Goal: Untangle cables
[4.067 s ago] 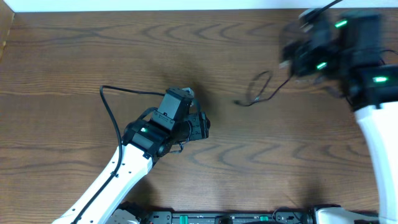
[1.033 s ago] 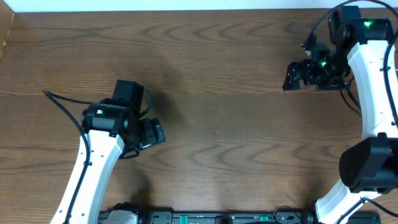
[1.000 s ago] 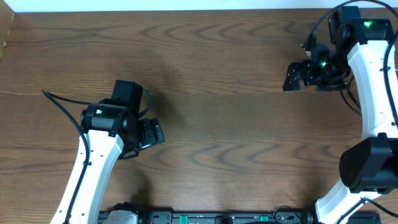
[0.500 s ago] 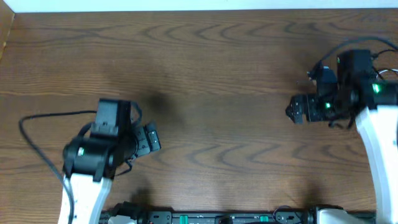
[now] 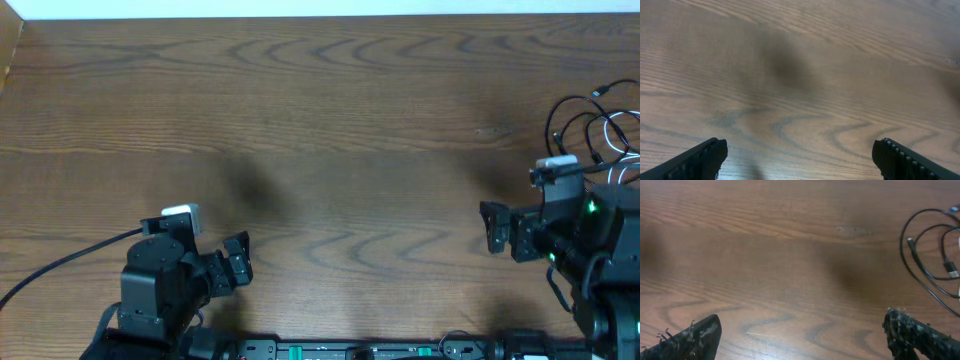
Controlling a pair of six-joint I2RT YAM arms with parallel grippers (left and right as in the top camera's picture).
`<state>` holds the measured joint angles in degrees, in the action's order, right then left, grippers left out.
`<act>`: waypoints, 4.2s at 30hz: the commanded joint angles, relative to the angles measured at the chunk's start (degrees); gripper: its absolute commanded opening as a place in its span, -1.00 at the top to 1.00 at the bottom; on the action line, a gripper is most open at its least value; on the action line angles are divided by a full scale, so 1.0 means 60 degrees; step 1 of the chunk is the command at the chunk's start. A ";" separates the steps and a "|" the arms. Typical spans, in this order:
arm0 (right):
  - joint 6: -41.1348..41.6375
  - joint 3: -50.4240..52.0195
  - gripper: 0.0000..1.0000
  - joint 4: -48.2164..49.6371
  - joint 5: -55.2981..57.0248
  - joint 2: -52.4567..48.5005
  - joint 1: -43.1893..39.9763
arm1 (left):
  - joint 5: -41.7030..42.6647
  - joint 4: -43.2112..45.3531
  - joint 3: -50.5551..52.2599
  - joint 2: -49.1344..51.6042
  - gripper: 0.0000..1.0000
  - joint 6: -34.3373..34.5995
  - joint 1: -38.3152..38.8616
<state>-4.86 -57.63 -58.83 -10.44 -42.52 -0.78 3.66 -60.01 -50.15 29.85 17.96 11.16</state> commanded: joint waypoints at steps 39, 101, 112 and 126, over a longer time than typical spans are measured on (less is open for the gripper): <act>-0.0062 0.0120 -0.98 -0.0918 0.0211 0.0397 0.0018 | -0.0120 0.0018 0.0066 -0.0062 -0.96 -0.0098 0.0047; 0.2011 0.9049 -0.98 1.0174 0.1974 0.7034 -0.0025 | -0.0120 0.0018 0.0066 -0.0062 -0.96 -0.0098 0.0047; 0.3053 0.9555 -0.99 0.9271 0.2182 0.7038 -0.0025 | -0.0120 0.0018 0.0066 -0.0062 -0.96 -0.0098 0.0047; 0.1963 0.9555 -0.98 0.9100 0.1348 0.7038 -0.0058 | -0.0120 0.0018 0.0066 -0.0062 -0.95 -0.0098 0.0047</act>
<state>8.71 -0.38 -4.01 -0.73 -0.69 -0.78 3.66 -59.96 -50.09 29.67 17.96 11.16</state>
